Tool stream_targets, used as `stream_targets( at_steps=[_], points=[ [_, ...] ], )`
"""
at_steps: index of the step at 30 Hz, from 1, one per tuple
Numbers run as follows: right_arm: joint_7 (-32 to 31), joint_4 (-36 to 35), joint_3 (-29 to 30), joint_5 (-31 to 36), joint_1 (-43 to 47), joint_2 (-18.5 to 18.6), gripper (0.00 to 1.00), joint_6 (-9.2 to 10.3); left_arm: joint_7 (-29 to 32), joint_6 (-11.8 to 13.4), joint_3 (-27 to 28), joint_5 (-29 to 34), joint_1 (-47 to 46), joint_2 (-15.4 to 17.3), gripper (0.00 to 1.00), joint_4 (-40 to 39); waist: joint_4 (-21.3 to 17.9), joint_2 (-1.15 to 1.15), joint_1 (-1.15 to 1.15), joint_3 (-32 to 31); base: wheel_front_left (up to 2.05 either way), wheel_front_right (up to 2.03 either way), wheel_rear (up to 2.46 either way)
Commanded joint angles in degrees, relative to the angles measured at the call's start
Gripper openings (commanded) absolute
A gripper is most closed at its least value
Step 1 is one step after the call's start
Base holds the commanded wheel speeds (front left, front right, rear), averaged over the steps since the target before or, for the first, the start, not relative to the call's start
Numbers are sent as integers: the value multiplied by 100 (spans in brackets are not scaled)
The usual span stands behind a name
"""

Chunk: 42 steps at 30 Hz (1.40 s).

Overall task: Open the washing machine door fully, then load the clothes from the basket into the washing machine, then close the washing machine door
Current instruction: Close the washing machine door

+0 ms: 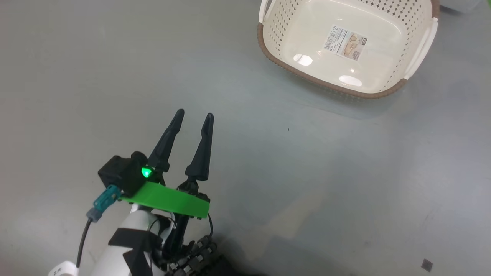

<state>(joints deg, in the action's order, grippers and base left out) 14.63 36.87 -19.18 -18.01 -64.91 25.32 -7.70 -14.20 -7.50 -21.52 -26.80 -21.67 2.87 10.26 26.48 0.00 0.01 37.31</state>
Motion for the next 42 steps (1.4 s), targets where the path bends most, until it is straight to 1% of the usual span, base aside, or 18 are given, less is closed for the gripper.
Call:
stream_targets(
  at_steps=[1, 6, 12, 19, 22, 24, 26, 27, 31, 38, 42],
  points=[
    [37, -73, 140, 77, -186, -50, 0, 21, -80, 1, 180, -33, -45, 123, 100, -143, -5, 0, -1, 20, 0, 0, 0],
    [37, 167, 504, 299, -418, -241, 0, 21, -80, 1, 132, -42, -86, 98, 100, -127, 17, 0, -1, 58, 0, 0, 0],
    [37, 277, 658, 487, -514, -338, 0, 21, -80, 1, 107, -58, -86, 73, 100, -93, 39, 0, -1, 50, 0, 0, 0],
    [37, 90, 820, 427, -150, -481, 0, 21, -80, 1, 175, -25, -64, 109, 100, -19, -89, 0, -1, -199, 0, 0, 0],
    [37, -138, 869, 346, 246, -613, 0, 21, -80, 1, 226, -25, -31, 143, 100, -13, -217, 0, -1, -420, 0, 0, 0],
    [37, -287, 796, 281, 635, -700, 0, 21, -80, 1, 254, -33, 17, 186, 100, -3, -324, 0, -1, -633, 0, 0, 0],
    [37, -469, 857, 235, 1090, -818, 0, 21, -80, 1, 297, -21, 90, 248, 100, 24, -452, 0, -1, -900, 0, 0, 0],
    [37, -469, 857, 235, 1090, -818, 0, 21, -80, 1, 297, -21, 90, 248, 100, 24, -452, 0, -1, -900, 0, 0, 0],
    [37, -871, 924, 257, 2057, -1063, 0, 21, -80, 1, 362, 16, 255, 381, 100, 49, -746, 0, -1, -1393, 0, 0, 0],
    [37, -1656, 1224, 493, 3458, -1674, 0, 21, -80, 1, 677, -123, 715, 558, 100, 6, -1492, 0, -1, -2205, 0, 0, 0],
    [37, -1976, 1272, 570, 3991, -1890, 0, 21, -80, 1, 772, -126, 937, 653, 100, 14, -1906, 0, -1, -2547, 0, 0, 0]
  ],
)
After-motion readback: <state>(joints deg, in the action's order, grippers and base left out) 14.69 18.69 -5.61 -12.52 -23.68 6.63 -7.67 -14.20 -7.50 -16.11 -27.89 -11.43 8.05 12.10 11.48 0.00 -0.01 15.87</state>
